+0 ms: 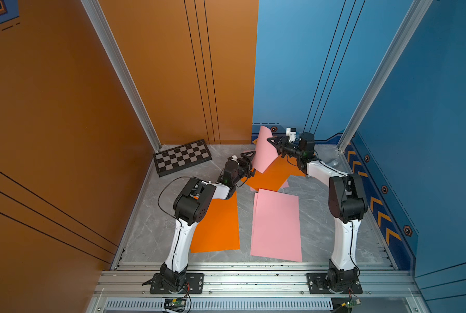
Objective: Sort the scattered colored papers by color
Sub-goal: Pick up the colored paper.
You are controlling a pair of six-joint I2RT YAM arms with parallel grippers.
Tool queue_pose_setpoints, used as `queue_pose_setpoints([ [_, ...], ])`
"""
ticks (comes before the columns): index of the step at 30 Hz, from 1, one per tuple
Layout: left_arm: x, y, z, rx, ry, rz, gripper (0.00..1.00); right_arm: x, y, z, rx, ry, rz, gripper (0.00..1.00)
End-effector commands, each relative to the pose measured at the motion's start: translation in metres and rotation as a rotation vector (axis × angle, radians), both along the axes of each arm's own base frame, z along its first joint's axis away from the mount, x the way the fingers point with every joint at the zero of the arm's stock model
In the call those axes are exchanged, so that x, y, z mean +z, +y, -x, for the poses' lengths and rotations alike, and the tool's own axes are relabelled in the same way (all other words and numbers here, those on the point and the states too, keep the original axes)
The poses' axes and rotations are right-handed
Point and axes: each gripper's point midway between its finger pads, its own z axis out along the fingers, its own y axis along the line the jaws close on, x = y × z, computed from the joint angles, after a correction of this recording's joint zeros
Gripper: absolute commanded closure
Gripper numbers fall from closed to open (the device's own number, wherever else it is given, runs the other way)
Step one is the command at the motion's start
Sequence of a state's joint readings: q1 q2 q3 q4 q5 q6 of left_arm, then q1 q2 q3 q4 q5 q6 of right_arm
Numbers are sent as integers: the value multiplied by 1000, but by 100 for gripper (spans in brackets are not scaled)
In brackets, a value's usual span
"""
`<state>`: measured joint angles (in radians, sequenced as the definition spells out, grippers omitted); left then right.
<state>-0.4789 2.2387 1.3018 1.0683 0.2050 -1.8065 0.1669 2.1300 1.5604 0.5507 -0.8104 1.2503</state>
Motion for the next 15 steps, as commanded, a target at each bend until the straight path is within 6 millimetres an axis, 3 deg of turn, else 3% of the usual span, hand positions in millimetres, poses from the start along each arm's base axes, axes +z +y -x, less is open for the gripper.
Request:
queue_pose_setpoints([
  [1, 21, 8, -8, 65, -77, 81, 31, 12, -8, 5, -22, -37, 16, 73],
  [6, 18, 10, -6, 69, -69, 90, 52, -6, -12, 7, -27, -7, 61, 73],
  [7, 18, 12, -6, 72, -68, 89, 54, -9, -13, 7, -27, 0, 66, 73],
  [8, 17, 12, -5, 70, -67, 85, 55, 6, -14, 11, -30, -27, 66, 72],
  [11, 15, 17, -3, 72, -61, 76, 57, 3, -15, 13, -28, -21, 77, 73],
  [15, 13, 25, -1, 59, -61, 56, 67, -4, -19, 18, -29, -13, 109, 73],
])
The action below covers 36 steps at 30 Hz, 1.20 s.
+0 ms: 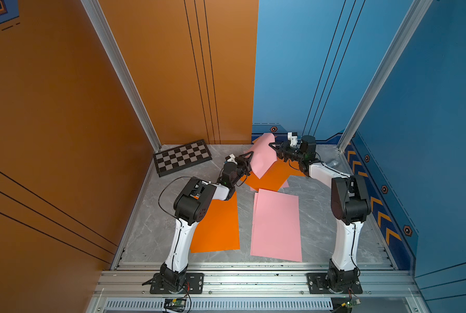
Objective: Sort the scattered colored papers by color
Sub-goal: Pick up the colored paper.
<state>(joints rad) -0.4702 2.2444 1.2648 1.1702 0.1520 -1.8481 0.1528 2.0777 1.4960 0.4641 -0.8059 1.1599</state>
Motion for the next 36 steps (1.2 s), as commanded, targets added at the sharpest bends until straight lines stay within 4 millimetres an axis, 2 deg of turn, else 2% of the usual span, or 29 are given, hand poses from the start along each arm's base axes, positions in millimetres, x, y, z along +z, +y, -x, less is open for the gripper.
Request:
queue_pose_setpoints([
  [1, 8, 9, 2, -11, -38, -15, 68, 10, -9, 7, -19, -36, 50, 73],
  [7, 3, 7, 10, -73, -32, -44, 70, 1, -15, 13, -21, -18, 71, 73],
  [8, 5, 6, 12, -88, -41, -49, 68, -1, -15, 14, -20, -15, 74, 73],
  [13, 16, 2, 17, -135, -80, -66, 44, -3, -15, 18, -16, -11, 74, 76],
  [16, 19, 1, 20, -162, -90, -71, 39, -4, -17, 20, -18, -12, 76, 77],
  [24, 7, 4, 27, -211, -63, -88, 39, -1, -22, 22, -32, -14, 81, 78],
  [29, 3, 5, 29, -233, -58, -93, 42, -2, -25, 24, -36, -14, 89, 78],
  [32, 3, 6, 30, -239, -58, -95, 49, -3, -27, 25, -35, -10, 91, 78],
  [36, 2, 8, 30, -248, -56, -95, 64, -4, -29, 26, -40, -6, 99, 78],
])
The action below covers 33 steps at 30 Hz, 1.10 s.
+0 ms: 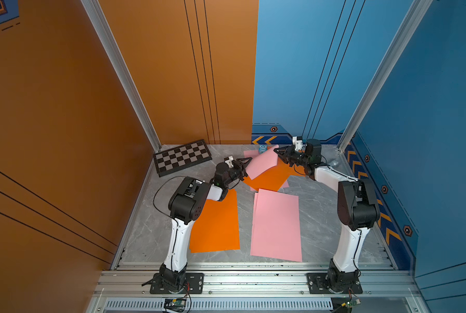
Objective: Sort the scattered colored papers by color
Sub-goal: Pick up the colored paper.
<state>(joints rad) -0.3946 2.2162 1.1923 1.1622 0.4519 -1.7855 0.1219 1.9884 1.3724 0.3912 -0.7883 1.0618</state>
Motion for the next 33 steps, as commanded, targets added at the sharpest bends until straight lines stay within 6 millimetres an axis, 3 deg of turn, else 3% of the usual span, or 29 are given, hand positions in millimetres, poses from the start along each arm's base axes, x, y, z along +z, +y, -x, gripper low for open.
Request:
queue_pose_setpoints([
  [1, 18, 2, 6, -33, -49, -2, 66, 16, -7, 6, -8, -38, 22, 78],
  [5, 17, 5, 7, -35, -46, -4, 76, 12, -9, 7, -8, -30, 34, 78],
  [9, 24, 1, 8, -71, -55, -16, 92, 10, -11, 9, -7, -22, 45, 76],
  [13, 35, -5, 16, -144, -76, -100, 100, 3, -20, 14, -5, 7, 83, 56],
  [17, 37, -15, 31, -242, -89, -264, 100, -21, -52, 25, -68, 93, 253, 47],
  [23, 51, -33, 58, -411, -138, -505, 100, -48, -121, 46, -224, 237, 440, 33],
  [26, 67, -43, 79, -509, -195, -702, 100, -55, -151, 60, -285, 283, 453, 30],
  [28, 89, -55, 93, -563, -281, -788, 100, -56, -164, 68, -311, 295, 454, 29],
  [33, 132, -87, 129, -667, -431, -796, 100, -49, -180, 81, -356, 290, 459, 28],
])
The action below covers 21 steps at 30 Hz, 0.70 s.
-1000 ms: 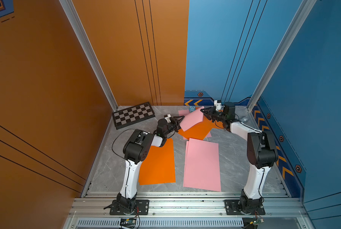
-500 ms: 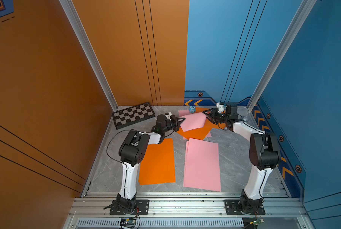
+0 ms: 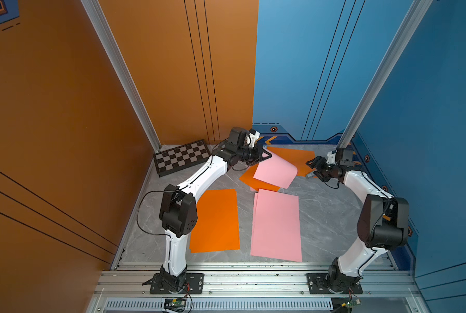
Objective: Sort the scattered colored papers by color
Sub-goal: Pick up the colored paper, then place the colored paper.
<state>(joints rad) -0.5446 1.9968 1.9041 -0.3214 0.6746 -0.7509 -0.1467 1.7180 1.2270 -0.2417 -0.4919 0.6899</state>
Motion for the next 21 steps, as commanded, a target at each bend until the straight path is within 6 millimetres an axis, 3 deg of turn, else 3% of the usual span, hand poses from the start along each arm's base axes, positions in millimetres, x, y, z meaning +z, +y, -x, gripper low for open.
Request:
queue_pose_setpoints([
  [1, 6, -5, 50, -147, -40, -119, 100, 11, -4, 14, -2, -6, 46, 28],
  [4, 25, -22, 86, -221, -132, -139, 100, 20, -4, 18, -4, -27, 45, 27],
  [7, 23, -21, 115, -227, -189, -200, 100, 28, -6, 22, -10, -44, 46, 27],
  [10, -20, -4, 133, -179, -153, -328, 100, 32, -9, 26, -18, -54, 46, 27],
  [12, -61, 11, 139, -130, -77, -393, 100, 33, -10, 30, -19, -55, 45, 27],
  [17, -141, 29, 146, -16, 91, -369, 100, 31, -6, 33, -11, -51, 31, 27],
  [21, -185, 30, 143, 77, 184, -286, 100, 36, 2, 36, 6, -61, 28, 27],
])
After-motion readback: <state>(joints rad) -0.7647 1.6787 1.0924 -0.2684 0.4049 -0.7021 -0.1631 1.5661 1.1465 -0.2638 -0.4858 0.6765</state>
